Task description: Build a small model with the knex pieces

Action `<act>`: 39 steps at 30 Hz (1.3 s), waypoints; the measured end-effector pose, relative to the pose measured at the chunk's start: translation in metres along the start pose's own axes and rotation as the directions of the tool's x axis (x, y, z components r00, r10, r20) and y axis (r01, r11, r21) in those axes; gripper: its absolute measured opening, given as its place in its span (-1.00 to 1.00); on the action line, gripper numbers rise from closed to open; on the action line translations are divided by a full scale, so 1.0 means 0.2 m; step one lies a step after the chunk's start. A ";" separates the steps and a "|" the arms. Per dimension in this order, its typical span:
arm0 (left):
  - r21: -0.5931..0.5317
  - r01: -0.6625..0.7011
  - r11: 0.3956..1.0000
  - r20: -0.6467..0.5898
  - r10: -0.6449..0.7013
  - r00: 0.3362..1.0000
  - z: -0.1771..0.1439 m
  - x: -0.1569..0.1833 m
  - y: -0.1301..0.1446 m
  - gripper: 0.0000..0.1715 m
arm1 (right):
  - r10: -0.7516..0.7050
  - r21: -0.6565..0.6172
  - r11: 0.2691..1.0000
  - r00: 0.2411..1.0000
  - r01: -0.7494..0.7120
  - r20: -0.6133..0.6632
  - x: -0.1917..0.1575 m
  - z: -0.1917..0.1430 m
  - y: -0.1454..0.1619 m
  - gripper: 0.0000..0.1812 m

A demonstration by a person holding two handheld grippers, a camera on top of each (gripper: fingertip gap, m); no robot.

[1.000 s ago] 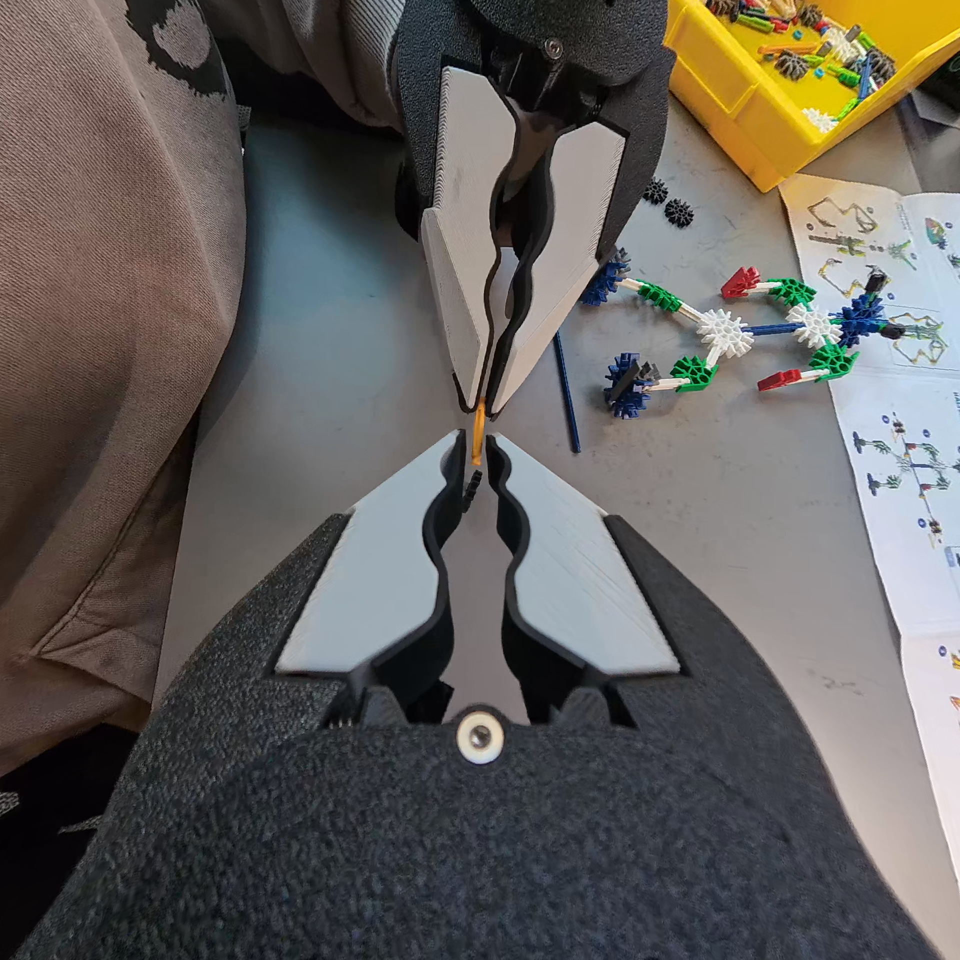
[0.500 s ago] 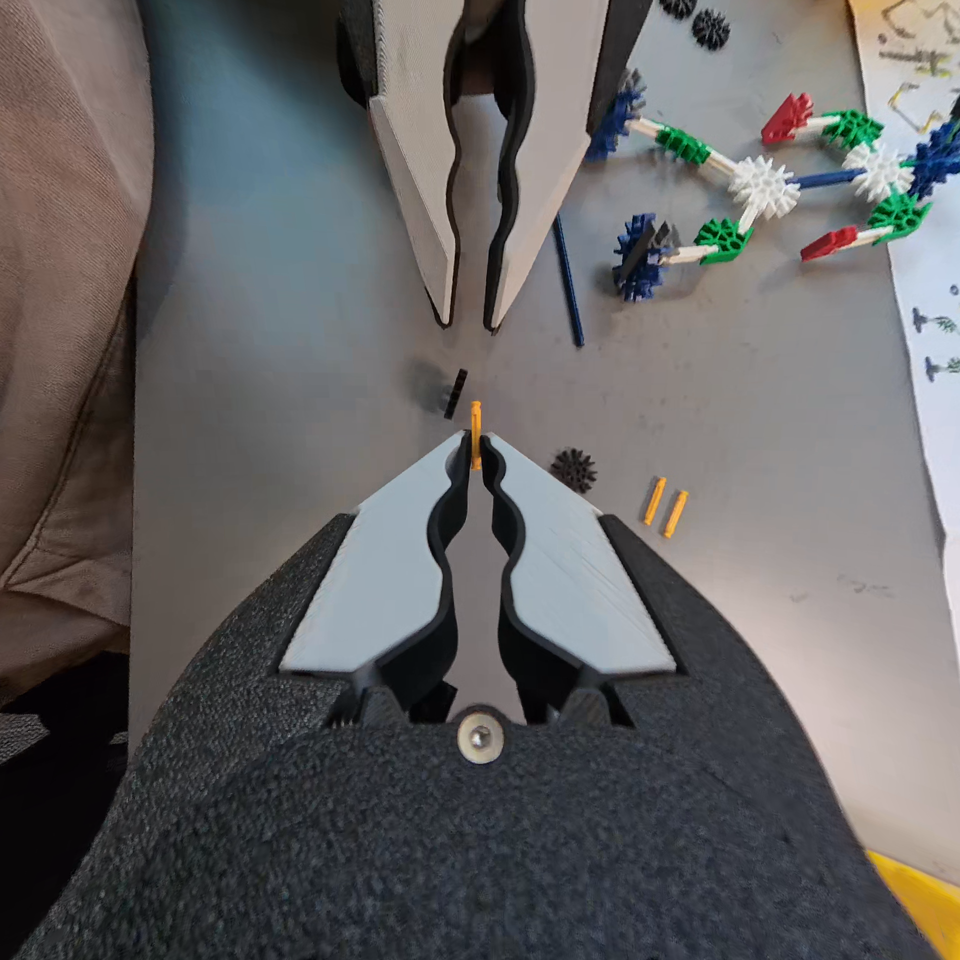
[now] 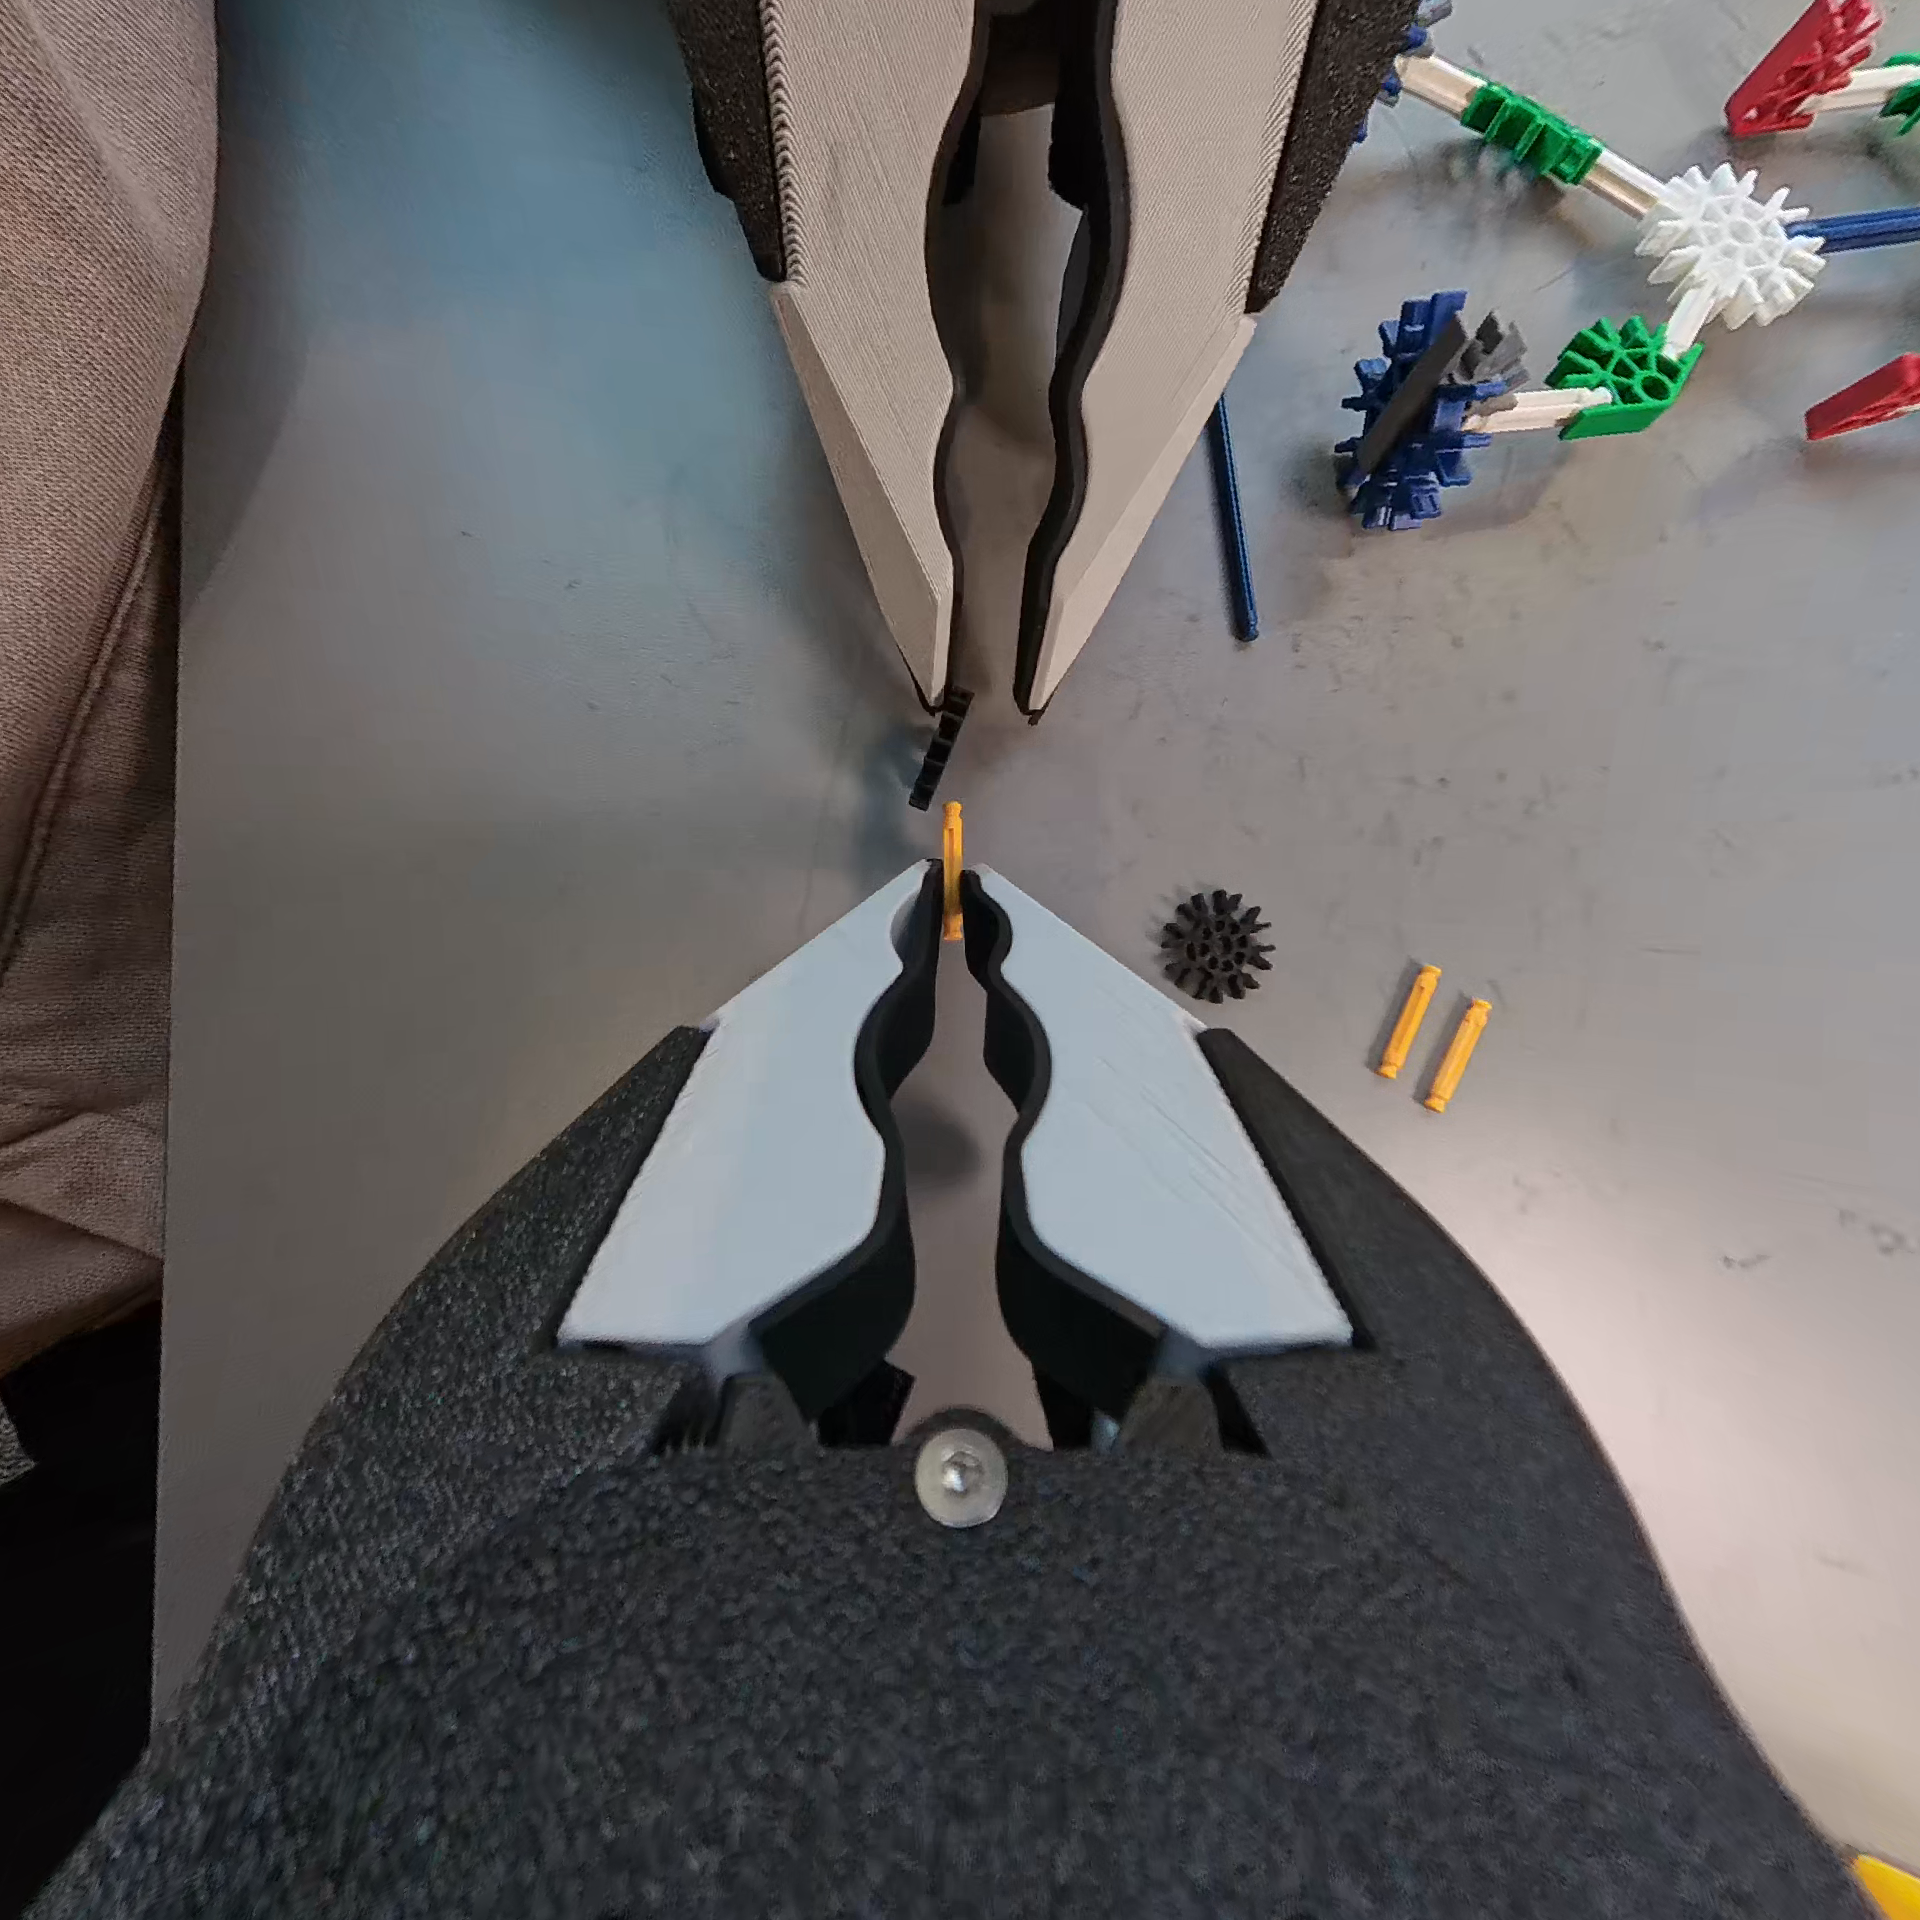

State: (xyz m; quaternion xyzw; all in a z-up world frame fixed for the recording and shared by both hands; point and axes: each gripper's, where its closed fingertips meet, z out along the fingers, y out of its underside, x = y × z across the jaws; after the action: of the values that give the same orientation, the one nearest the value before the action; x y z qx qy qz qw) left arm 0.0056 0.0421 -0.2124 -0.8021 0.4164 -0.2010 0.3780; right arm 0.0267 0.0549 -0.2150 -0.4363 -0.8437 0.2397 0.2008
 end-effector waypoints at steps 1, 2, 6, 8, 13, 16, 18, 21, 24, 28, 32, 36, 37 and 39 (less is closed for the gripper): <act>0.000 0.000 1.000 0.001 0.000 1.000 0.00 0.00 0.00 -0.87 | 0.000 0.000 1.000 1.000 0.000 0.000 0.00 0.00 0.00 -0.98; 0.000 0.001 1.000 0.003 -0.001 1.000 0.00 0.00 0.00 -0.87 | 0.001 -0.001 1.000 1.000 -0.001 0.002 0.00 0.00 0.00 -0.98; 0.002 0.003 1.000 0.002 -0.003 1.000 0.00 -0.01 0.00 -0.87 | 0.002 0.003 1.000 1.000 -0.002 0.002 -0.01 0.00 0.00 -0.98; -0.001 0.003 1.000 0.005 -0.003 1.000 0.01 -0.01 0.00 -0.87 | 0.002 0.003 1.000 1.000 -0.002 0.003 -0.01 0.00 -0.01 -0.98; -0.002 0.003 1.000 0.011 -0.003 1.000 0.01 -0.01 0.00 -0.87 | -0.001 0.005 1.000 1.000 0.001 0.007 -0.02 0.00 -0.01 -0.98; -0.002 0.002 1.000 0.016 -0.002 1.000 0.01 -0.02 0.00 -0.87 | -0.001 0.008 1.000 1.000 0.001 0.008 -0.03 0.00 -0.02 -0.98; -0.003 0.000 1.000 0.018 0.000 1.000 0.01 -0.02 0.00 -0.87 | -0.001 0.007 1.000 1.000 0.001 0.010 -0.03 0.01 -0.02 -0.98; -0.006 -0.006 1.000 0.023 0.006 1.000 0.01 -0.02 0.00 -0.87 | -0.002 0.009 1.000 1.000 0.002 0.013 -0.04 0.01 -0.02 -0.98; -0.008 -0.008 1.000 0.026 0.008 1.000 0.02 -0.02 0.00 -0.87 | -0.003 0.010 1.000 1.000 0.002 0.015 -0.04 0.01 -0.03 -0.98; -0.007 -0.007 1.000 0.028 0.007 1.000 0.02 -0.03 0.00 -0.87 | -0.004 0.013 1.000 1.000 0.004 0.018 -0.05 0.01 -0.03 -0.98; -0.007 -0.005 1.000 0.031 0.006 1.000 0.02 -0.03 0.00 -0.87 | -0.001 0.013 1.000 1.000 0.001 0.024 -0.05 0.01 -0.03 -0.98; -0.002 -0.005 1.000 0.044 0.005 0.999 0.01 -0.04 0.00 -0.87 | 0.004 0.011 1.000 1.000 -0.005 0.027 -0.05 0.00 -0.02 -0.98; 0.003 -0.002 1.000 0.046 0.002 0.999 0.01 -0.04 -0.01 -0.87 | 0.008 0.013 1.000 1.000 -0.008 0.022 -0.04 -0.01 -0.02 -0.98; 0.024 0.009 1.000 0.036 -0.010 0.999 -0.01 -0.04 -0.02 -0.87 | 0.015 0.026 1.000 1.000 -0.016 0.009 -0.02 -0.04 -0.02 -0.98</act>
State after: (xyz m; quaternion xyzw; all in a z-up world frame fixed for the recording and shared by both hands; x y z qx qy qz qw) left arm 0.0015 0.0497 -0.2086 -0.8030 0.4034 -0.1930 0.3939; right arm 0.0301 0.0517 -0.2071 -0.4391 -0.8380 0.2540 0.2011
